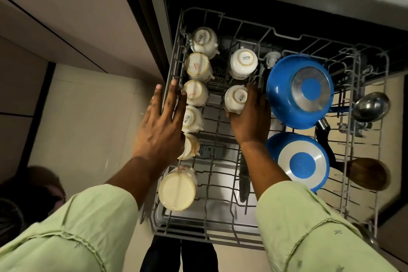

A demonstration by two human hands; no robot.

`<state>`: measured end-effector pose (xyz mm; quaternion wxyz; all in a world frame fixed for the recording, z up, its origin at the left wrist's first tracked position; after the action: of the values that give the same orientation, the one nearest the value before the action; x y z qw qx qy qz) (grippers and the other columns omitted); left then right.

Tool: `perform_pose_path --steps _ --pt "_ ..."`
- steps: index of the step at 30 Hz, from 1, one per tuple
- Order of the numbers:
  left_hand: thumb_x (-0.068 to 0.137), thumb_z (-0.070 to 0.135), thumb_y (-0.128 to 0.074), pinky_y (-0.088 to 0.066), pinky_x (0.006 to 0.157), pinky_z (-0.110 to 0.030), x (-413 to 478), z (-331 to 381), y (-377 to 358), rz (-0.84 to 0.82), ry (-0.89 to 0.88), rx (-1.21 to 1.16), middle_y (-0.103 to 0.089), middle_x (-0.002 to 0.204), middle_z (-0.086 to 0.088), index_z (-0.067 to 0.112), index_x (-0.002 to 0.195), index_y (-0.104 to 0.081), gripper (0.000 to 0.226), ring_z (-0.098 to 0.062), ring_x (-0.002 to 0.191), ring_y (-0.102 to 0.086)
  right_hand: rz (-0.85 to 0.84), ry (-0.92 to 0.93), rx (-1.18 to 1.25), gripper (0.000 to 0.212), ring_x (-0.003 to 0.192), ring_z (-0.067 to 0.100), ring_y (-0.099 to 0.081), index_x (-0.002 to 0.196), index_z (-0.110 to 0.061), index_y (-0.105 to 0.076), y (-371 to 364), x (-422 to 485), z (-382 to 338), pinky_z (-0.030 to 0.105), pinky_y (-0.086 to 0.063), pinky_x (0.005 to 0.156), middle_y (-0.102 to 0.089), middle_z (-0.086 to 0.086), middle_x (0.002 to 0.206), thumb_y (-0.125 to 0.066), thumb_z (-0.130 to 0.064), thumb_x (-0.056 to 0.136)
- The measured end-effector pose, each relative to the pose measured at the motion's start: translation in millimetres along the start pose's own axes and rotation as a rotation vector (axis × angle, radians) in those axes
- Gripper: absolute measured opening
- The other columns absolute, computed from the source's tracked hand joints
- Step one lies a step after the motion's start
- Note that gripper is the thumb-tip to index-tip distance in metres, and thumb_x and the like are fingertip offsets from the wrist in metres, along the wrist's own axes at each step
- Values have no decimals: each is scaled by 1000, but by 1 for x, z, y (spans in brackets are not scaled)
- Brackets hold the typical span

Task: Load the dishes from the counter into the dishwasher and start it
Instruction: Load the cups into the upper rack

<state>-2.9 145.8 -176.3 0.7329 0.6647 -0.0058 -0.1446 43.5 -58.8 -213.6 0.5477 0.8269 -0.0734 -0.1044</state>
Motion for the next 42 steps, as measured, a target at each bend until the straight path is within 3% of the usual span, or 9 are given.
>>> perform_pose_path --steps 5,9,14,17,20,24,32,42 --pt "85 18 -64 1 119 -50 -1 0 3 -2 -3 48 13 161 -17 11 159 -3 96 -41 149 8 -56 -55 -24 88 140 36 -32 150 -17 -32 -1 -19 3 52 -40 106 -34 15 153 -80 -29 77" --pt "90 25 -56 19 114 -46 -3 1 6 -60 13 65 34 155 -12 19 156 14 97 -36 141 32 -138 -95 -78 90 145 34 -23 153 -16 -19 1 -35 2 51 -35 111 -26 15 157 -74 -36 84" --pt "93 33 -48 13 119 -53 -11 8 14 -104 43 96 39 153 -14 18 157 16 91 -38 145 28 -67 -46 -117 87 139 42 -35 148 -2 -33 15 -64 -6 53 -42 105 -34 26 150 -75 -38 81" --pt "94 39 -42 12 119 -54 -27 21 23 -185 41 119 40 151 -17 17 156 16 88 -39 144 29 -174 -78 -159 86 144 37 -25 153 -8 -22 27 -74 -9 49 -33 113 -21 19 158 -65 -46 89" --pt "96 51 -41 11 120 -55 -48 30 32 -234 52 113 35 156 -19 17 157 10 87 -40 145 28 -227 -93 -167 80 144 35 -25 153 -12 -23 43 -87 -13 49 -30 115 -25 15 157 -59 -50 91" --pt "98 49 -37 12 118 -54 -73 41 50 -253 79 106 31 159 -17 18 157 11 82 -38 147 25 -273 -89 -167 72 140 33 -29 148 -12 -31 62 -110 -21 46 -30 113 -36 14 150 -55 -51 94" --pt "95 32 -41 9 120 -53 -117 33 103 -258 108 122 25 162 -14 18 158 10 82 -37 149 20 -321 -37 -128 74 148 34 -14 152 -12 -26 95 -146 -67 49 -20 119 -26 14 158 -52 -50 95" --pt "100 43 -41 2 123 -43 -165 -31 171 -225 117 -61 11 165 -15 18 158 5 79 -33 152 12 -286 60 -199 72 148 32 -15 151 -12 -26 135 -199 -168 48 -19 119 -27 13 157 -50 -50 95"
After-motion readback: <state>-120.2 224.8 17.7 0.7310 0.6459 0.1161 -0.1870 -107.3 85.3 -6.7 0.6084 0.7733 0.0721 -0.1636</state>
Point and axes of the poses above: each hand's wrist, its own x-axis towards the middle knuckle, its own y-axis out of the back of the hand, z = x × y, the point moved 4 cm from there along x, towards the middle knuckle
